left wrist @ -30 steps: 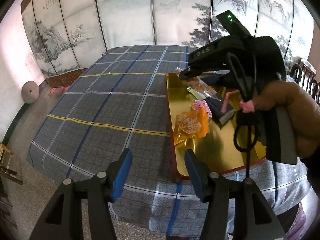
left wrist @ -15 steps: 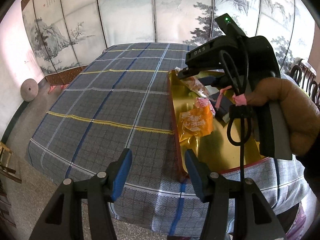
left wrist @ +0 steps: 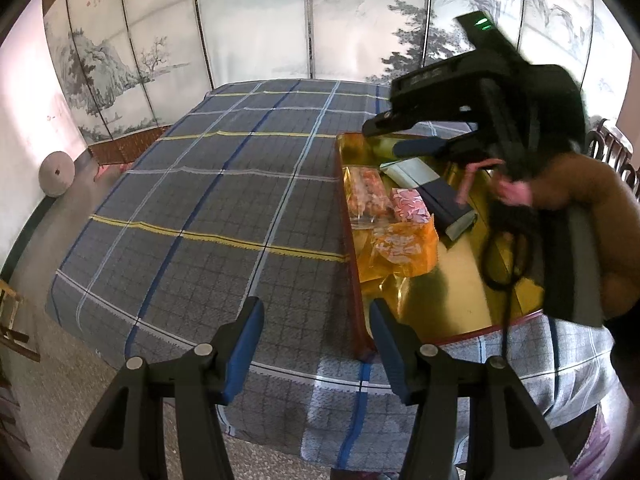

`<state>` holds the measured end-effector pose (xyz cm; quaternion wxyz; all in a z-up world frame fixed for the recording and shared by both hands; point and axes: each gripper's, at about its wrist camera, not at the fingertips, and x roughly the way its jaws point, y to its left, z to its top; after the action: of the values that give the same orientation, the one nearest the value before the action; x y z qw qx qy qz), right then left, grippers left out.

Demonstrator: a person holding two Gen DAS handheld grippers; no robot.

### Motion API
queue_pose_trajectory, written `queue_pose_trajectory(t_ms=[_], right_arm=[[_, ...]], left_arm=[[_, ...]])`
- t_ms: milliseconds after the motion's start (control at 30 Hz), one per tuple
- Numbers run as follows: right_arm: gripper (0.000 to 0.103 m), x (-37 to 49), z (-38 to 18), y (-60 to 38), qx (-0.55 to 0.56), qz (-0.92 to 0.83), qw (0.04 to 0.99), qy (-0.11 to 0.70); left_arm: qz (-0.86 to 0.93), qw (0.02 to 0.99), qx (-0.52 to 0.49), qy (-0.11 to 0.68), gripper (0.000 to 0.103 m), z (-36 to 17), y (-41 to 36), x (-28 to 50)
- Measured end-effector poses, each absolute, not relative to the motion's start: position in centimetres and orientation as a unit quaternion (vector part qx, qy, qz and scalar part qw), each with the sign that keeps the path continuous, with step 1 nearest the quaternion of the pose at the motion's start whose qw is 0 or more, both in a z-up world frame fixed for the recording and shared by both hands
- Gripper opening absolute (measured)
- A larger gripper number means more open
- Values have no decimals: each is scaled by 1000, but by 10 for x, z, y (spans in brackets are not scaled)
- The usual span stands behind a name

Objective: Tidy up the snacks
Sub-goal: 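Grasp the clear peanut snack bag with the right gripper and lift it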

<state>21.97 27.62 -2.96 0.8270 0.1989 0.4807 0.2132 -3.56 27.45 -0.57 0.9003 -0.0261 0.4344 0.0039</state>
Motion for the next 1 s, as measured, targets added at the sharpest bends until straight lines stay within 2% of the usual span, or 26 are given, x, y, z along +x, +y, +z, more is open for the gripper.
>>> queue_pose_trajectory(t_ms=[167, 233, 300, 467, 667, 833, 1000], right_arm=[[37, 172, 3, 234, 184, 230, 856, 425], [37, 159, 10, 208, 130, 206, 877, 414], [37, 156, 8, 180, 96, 199, 879, 424], [37, 156, -15, 124, 97, 174, 862, 465], [37, 163, -37, 128, 61, 174, 857, 480], [37, 181, -43, 138, -20, 156, 865, 476], [40, 201, -53, 138, -51, 147, 859, 488]], left_arm=[[4, 901, -20, 433, 56, -2, 271, -37], [3, 902, -22, 430, 56, 1, 270, -38], [-1, 903, -23, 430, 56, 3, 268, -38], [-14, 903, -22, 428, 56, 9, 255, -38], [-22, 901, 4, 434, 56, 10, 235, -34], [-20, 900, 11, 436, 56, 10, 230, -29], [-20, 895, 11, 446, 56, 4, 227, -23]])
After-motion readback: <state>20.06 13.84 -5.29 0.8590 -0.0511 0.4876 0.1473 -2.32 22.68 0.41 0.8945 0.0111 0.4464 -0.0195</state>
